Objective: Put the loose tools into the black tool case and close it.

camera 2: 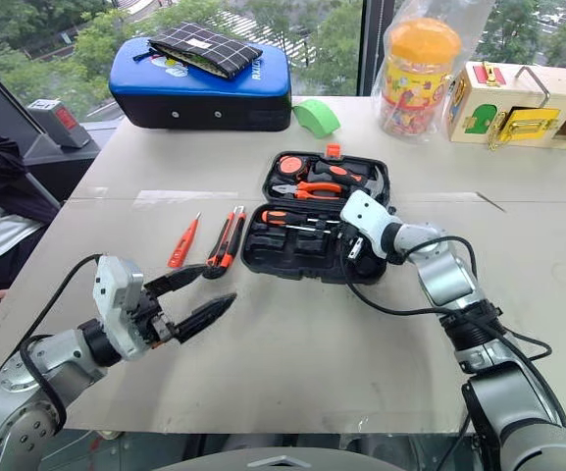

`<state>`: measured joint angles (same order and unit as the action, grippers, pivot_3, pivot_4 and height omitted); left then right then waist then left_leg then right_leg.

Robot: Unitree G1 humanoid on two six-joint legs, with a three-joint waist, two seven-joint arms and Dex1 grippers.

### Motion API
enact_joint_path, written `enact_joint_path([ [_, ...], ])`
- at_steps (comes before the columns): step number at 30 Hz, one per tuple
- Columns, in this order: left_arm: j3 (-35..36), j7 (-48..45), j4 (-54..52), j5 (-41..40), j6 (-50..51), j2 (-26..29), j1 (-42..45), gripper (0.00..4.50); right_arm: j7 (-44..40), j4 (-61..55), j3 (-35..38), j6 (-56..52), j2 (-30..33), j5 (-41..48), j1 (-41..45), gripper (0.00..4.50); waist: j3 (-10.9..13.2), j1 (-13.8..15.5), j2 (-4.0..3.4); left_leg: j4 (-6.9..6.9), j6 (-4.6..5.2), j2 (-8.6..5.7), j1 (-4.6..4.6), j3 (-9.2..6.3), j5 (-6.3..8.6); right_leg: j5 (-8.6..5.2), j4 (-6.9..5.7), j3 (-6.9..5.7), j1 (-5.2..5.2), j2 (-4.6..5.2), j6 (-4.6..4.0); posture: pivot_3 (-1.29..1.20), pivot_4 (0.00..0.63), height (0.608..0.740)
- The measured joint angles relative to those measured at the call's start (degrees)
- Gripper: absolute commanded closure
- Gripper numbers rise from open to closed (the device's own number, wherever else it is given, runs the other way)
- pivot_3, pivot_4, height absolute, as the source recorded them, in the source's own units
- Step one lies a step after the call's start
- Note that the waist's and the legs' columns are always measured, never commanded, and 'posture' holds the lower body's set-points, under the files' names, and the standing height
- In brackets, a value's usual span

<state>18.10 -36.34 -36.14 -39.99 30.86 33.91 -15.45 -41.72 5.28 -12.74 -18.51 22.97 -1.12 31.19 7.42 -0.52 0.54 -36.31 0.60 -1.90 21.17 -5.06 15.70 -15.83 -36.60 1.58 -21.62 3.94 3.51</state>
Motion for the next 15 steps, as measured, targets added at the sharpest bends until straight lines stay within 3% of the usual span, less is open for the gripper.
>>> enact_joint_path([
  [2,0.3,3.2,1.5,1.2,0.1,-1.4,1.1,0.0,-0.3,-3.3,3.6,0.2,-0.8,3.9,-1.2,4.45,0.0,-0.1,-0.04,0.0,-0.09,0.02,0.07,0.01,-0.05,0.0,-0.01,0.02,-0.06,-0.04,0.01,0.0,0.15,0.74],
  [5,1.6,13.2,4.6,2.8,3.3,-5.0,6.3,0.0,-11.1,-18.6,8.8,-6.3,5.4,19.5,-6.4,3.22,0.0,0.2,-0.03,0.0,0.14,0.08,0.15,-0.24,0.08,0.01,0.04,-0.03,-0.03,-0.06,0.02,0.0,0.15,0.74],
  [11,1.2,26.9,11.3,9.6,8.9,-7.3,14.1,0.0,-17.2,-30.5,11.8,-13.3,13.2,31.0,-13.5,0.32,0.1,0.0,0.09,-0.03,0.18,0.03,0.13,-0.13,0.1,0.01,0.0,-0.06,-0.02,-0.05,0.02,0.0,0.15,0.74],
  [12,0.9,28.2,12.7,10.8,9.6,-7.3,15.7,0.0,-17.4,-32.0,12.8,-14.1,14.4,32.3,-14.5,0.1,0.1,0.0,0.09,-0.05,0.18,0.0,0.11,-0.11,0.1,0.01,-0.05,-0.09,-0.01,-0.02,0.03,0.0,0.15,0.74],
  [15,-1.4,29.1,16.5,13.5,10.0,-7.3,19.1,0.0,-17.2,-35.3,14.8,-15.2,15.9,35.3,-15.7,0.1,0.0,0.1,0.11,-0.08,0.18,-0.01,0.1,-0.09,0.1,0.01,-0.07,-0.13,0.0,-0.03,0.03,0.0,0.15,0.74],
])
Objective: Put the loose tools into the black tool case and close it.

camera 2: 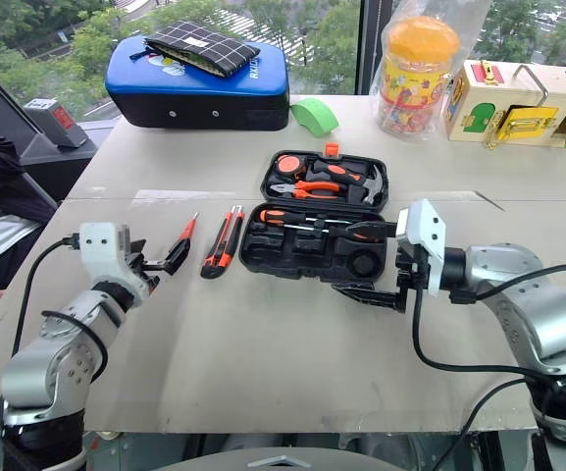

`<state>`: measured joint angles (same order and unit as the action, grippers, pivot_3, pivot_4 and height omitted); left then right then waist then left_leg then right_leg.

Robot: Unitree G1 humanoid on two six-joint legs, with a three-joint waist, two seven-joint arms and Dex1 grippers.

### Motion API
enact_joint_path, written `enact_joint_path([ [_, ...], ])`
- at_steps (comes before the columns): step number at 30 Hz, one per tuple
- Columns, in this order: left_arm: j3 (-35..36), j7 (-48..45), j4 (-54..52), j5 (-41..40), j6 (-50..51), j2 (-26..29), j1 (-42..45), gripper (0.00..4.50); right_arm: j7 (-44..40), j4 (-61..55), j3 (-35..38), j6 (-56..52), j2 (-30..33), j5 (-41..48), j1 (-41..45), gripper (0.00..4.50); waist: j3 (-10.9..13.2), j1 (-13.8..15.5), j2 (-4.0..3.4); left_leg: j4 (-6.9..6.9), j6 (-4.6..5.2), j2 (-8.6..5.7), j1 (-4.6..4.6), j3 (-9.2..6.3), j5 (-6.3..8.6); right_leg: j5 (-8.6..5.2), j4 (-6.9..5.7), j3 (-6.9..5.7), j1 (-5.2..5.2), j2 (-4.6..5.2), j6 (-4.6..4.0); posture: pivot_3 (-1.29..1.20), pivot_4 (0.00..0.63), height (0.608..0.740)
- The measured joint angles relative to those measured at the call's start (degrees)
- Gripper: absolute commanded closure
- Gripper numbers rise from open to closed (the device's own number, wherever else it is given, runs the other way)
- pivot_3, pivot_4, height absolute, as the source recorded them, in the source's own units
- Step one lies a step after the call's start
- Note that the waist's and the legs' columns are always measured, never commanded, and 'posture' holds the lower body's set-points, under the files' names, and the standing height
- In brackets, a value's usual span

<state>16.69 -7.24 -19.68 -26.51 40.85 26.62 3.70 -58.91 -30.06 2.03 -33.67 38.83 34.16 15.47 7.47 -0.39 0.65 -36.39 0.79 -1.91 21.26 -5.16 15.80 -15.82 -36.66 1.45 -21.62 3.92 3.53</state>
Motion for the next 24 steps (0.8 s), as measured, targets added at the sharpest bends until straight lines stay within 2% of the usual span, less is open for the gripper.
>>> enact_joint_path([
  [2,-1.8,-0.2,3.7,1.7,0.0,0.2,2.3,0.0,0.9,-2.0,0.7,0.0,0.2,0.8,-1.0,0.1,0.0,0.1,0.02,0.0,0.0,0.0,0.0,-0.02,0.0,0.0,0.0,-0.04,-0.01,-0.02,0.0,0.0,0.15,0.74],
  [5,-4.8,-1.8,12.0,5.5,-0.9,1.4,6.1,0.88,2.6,-4.3,1.4,0.5,1.1,0.3,-4.3,0.0,0.0,0.4,0.03,0.0,-0.05,0.01,0.03,-0.05,-0.03,-0.01,0.0,-0.07,-0.04,-0.06,0.01,0.0,0.15,0.74],
  [10,-5.2,-5.7,17.0,7.7,-3.2,3.2,8.6,3.32,5.1,-5.9,3.6,1.6,1.9,0.0,-8.3,0.0,0.0,1.2,0.01,-0.01,-0.18,0.01,0.0,0.01,-0.11,-0.01,0.0,-0.03,-0.01,0.03,0.01,0.0,0.15,0.74],
  [12,-5.1,-7.9,17.9,7.9,-4.8,3.5,8.9,4.17,6.0,-6.6,3.8,2.2,1.9,0.0,-9.4,0.0,0.0,1.4,0.02,-0.02,-0.16,-0.03,0.01,-0.01,-0.09,-0.01,0.0,-0.05,0.0,0.1,0.01,0.0,0.15,0.74],
  [13,-4.6,-10.4,18.4,7.3,-6.6,3.6,9.1,4.38,6.7,-7.4,4.0,2.7,1.9,-0.1,-10.7,0.0,0.0,1.6,0.01,-0.02,-0.16,-0.05,0.01,-0.05,-0.1,-0.01,0.02,-0.06,0.0,0.12,0.01,0.0,0.15,0.74],
  [16,-3.9,-17.8,20.1,3.8,-8.9,3.5,10.4,4.38,9.1,-9.6,5.4,4.5,1.1,-1.2,-14.5,0.0,0.0,1.6,0.08,-0.17,-0.28,-0.03,0.29,-0.24,-0.16,0.0,0.03,-0.06,-0.1,0.11,0.01,0.0,0.15,0.74],
  [19,-4.6,-27.3,20.9,2.0,-10.4,7.6,13.9,4.38,11.1,-12.4,6.8,5.6,0.6,-2.0,-18.9,0.0,0.0,1.4,0.18,-0.19,-0.38,-0.03,0.46,-0.48,-0.22,-0.01,0.03,-0.3,-0.16,0.08,0.0,0.0,0.15,0.74],
  [22,-9.9,-40.1,22.2,2.2,-14.5,11.6,20.6,4.38,13.3,-15.2,8.9,6.6,0.5,-2.7,-24.4,0.0,0.0,1.4,0.03,-0.17,-0.38,-0.11,0.41,-0.41,-0.23,-0.01,0.05,-0.44,-0.09,0.1,0.0,0.0,0.15,0.74],
  [24,-14.4,-46.4,24.6,3.6,-17.3,11.8,24.3,4.38,14.1,-16.8,10.8,6.7,0.6,-2.7,-27.0,0.0,0.0,1.4,0.03,-0.19,-0.36,-0.18,0.38,-0.41,-0.24,-0.01,0.07,-0.49,-0.05,-0.08,0.01,0.0,0.15,0.74],
])
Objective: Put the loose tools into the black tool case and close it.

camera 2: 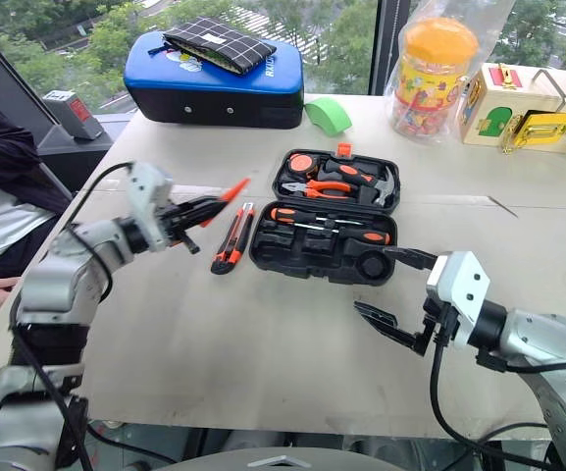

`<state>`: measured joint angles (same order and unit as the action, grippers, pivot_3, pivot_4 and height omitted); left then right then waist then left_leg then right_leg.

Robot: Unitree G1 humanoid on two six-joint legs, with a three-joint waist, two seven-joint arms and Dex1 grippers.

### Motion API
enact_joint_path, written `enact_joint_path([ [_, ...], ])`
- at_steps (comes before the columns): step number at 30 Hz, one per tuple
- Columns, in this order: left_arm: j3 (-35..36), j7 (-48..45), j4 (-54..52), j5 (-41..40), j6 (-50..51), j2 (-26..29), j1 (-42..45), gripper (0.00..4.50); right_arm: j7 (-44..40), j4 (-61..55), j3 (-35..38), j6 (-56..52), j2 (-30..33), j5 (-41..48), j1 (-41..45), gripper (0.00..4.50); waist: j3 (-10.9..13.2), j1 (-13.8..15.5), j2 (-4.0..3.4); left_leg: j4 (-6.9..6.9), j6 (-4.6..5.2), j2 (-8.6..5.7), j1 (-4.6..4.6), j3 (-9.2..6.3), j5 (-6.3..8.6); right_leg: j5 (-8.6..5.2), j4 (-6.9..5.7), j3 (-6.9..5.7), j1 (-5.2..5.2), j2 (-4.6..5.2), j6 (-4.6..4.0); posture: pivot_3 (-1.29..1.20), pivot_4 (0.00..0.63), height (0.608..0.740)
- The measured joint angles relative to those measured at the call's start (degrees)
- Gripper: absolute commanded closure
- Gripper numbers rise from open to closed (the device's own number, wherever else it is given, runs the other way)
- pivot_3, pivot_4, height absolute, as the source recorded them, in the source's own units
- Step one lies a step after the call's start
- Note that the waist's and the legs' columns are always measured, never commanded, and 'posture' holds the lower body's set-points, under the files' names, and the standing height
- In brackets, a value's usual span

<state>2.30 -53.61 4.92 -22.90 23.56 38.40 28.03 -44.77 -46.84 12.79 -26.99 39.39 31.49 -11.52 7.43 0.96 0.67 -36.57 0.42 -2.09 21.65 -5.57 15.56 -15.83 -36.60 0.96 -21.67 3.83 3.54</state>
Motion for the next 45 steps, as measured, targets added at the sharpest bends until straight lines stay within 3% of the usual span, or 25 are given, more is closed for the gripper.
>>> enact_joint_path([
  [7,-15.3,-12.7,21.5,14.6,-23.3,-3.3,13.7,4.38,3.4,-5.5,6.8,0.1,-0.2,0.0,-8.3,0.0,0.0,-0.4,0.05,-0.17,0.21,0.07,-0.02,0.02,0.11,-0.01,-0.14,0.03,0.01,-0.31,0.01,0.0,0.15,0.74],
  [19,-20.3,-19.1,51.3,26.2,-54.4,-7.6,28.2,4.38,9.1,-10.9,7.2,0.0,-2.0,-1.7,-13.7,0.0,0.1,-0.5,0.16,-0.61,0.34,0.02,0.07,-0.09,0.18,-0.02,-0.25,-0.06,0.11,-0.46,0.06,0.0,0.15,0.74],
  [29,-18.6,-25.4,57.0,26.1,-59.1,-9.8,30.2,4.38,10.7,-10.9,6.6,1.1,-2.2,-2.1,-15.1,0.0,0.1,-0.7,0.17,-0.63,0.36,0.04,0.06,-0.15,0.19,-0.02,-0.33,-0.06,0.11,-0.61,0.06,0.0,0.15,0.74],
  [43,-18.9,-19.6,60.8,32.3,-60.5,-10.4,32.0,4.38,11.5,-10.9,6.7,2.1,-0.4,-1.5,-15.5,0.0,0.0,-1.0,0.2,-0.85,0.36,0.04,-0.01,-0.14,0.18,-0.02,-0.65,-0.01,0.14,-0.65,0.06,0.0,0.15,0.74],
  [45,-18.9,-18.8,61.5,33.1,-60.5,-10.5,32.6,3.52,11.6,-10.9,6.7,2.1,-0.3,-1.3,-15.1,0.0,0.0,-1.0,0.21,-0.87,0.36,0.04,-0.05,-0.12,0.18,-0.02,-0.76,0.01,0.15,-0.65,0.06,0.0,0.15,0.74],
])
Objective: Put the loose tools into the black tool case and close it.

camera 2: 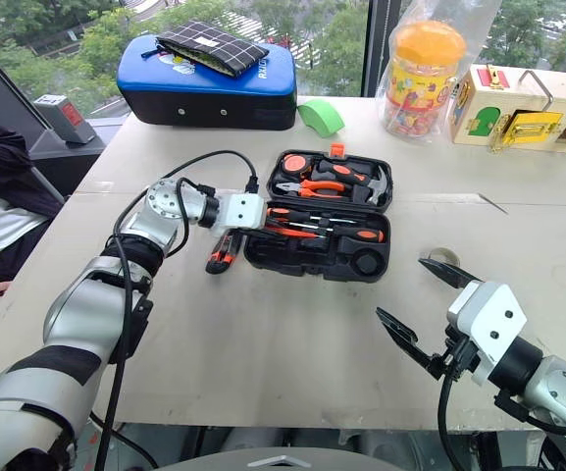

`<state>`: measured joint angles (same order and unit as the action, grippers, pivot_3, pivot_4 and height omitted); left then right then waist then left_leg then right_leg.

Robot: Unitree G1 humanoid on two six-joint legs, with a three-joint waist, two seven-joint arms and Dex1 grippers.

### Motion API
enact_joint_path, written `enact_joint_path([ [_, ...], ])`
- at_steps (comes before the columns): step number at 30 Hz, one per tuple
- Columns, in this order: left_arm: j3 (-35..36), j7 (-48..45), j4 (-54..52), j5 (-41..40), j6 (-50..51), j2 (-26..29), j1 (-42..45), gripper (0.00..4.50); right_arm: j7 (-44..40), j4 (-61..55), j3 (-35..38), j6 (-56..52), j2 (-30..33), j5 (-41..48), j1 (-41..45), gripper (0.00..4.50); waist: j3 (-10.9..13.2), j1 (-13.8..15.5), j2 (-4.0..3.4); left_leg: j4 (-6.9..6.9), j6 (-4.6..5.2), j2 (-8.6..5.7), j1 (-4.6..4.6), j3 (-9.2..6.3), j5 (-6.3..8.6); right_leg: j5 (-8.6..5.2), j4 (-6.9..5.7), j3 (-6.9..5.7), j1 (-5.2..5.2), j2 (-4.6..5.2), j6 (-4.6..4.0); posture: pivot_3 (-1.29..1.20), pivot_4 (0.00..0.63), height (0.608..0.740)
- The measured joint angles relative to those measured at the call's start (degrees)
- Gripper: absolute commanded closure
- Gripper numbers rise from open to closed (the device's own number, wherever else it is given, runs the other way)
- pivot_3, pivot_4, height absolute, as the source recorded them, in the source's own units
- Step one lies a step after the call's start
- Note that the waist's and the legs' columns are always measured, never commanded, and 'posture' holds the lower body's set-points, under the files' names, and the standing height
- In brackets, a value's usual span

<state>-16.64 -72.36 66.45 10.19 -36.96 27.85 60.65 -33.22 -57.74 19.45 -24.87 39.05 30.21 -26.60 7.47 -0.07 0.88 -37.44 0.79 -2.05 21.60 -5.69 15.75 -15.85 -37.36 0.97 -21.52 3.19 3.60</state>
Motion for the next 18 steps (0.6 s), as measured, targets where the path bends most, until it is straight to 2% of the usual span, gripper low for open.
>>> enact_joint_path([
  [2,0.9,2.3,0.9,0.1,0.5,0.0,0.0,2.85,0.0,0.0,0.0,0.0,0.0,0.0,0.1,0.0,0.0,-0.2,0.02,0.0,0.0,0.01,-0.01,-0.01,0.0,0.0,-0.07,0.01,-0.02,-0.01,0.0,0.0,0.15,0.74],
  [4,2.8,2.2,1.2,-1.4,2.4,-0.2,0.0,1.91,0.1,0.0,0.0,0.0,0.1,0.2,0.1,0.0,0.0,-0.3,0.03,0.0,0.0,0.04,0.0,-0.05,0.0,-0.01,-0.07,-0.01,-0.03,-0.05,0.0,0.0,0.15,0.74],
  [8,9.7,-4.4,-0.8,-9.8,13.4,-0.3,0.2,1.91,0.0,0.0,0.1,0.0,0.1,0.2,0.5,0.0,0.0,-0.7,0.04,0.01,0.0,0.08,0.04,-0.1,0.0,-0.01,-0.06,-0.07,-0.06,-0.09,0.0,0.0,0.15,0.74],
  [11,12.3,-5.1,-4.3,-12.9,20.2,-0.3,0.0,2.75,0.1,0.3,-0.3,-0.1,0.3,-0.4,2.6,0.0,0.0,-0.8,0.03,0.01,0.0,0.1,0.03,-0.1,0.0,-0.01,-0.05,-0.05,-0.05,-0.1,0.0,0.0,0.15,0.74],
  [14,13.6,-4.4,-10.6,-15.0,29.5,-1.2,-2.9,4.33,0.1,0.4,-0.7,-0.5,0.4,-0.5,3.5,0.0,0.0,-0.7,0.03,0.0,-0.01,0.19,0.03,-0.1,0.0,-0.01,-0.05,-0.03,-0.04,-0.09,0.0,0.0,0.15,0.74],
  [15,13.6,-4.1,-12.5,-15.2,31.2,-1.4,-4.1,4.49,0.1,0.4,-0.7,-0.7,0.4,-0.5,3.6,0.0,0.0,-0.7,0.03,0.0,-0.01,0.19,0.03,-0.08,0.0,-0.01,-0.04,-0.02,-0.04,-0.09,0.0,0.0,0.15,0.74],
  [18,13.0,-3.2,-19.6,-15.5,36.5,-1.7,-9.9,4.49,0.0,0.4,-0.7,-1.1,0.4,-0.6,3.6,0.0,0.0,-0.8,0.02,0.01,-0.01,0.25,0.02,-0.09,-0.01,-0.01,-0.05,0.01,-0.06,-0.1,-0.01,0.0,0.15,0.74],
])
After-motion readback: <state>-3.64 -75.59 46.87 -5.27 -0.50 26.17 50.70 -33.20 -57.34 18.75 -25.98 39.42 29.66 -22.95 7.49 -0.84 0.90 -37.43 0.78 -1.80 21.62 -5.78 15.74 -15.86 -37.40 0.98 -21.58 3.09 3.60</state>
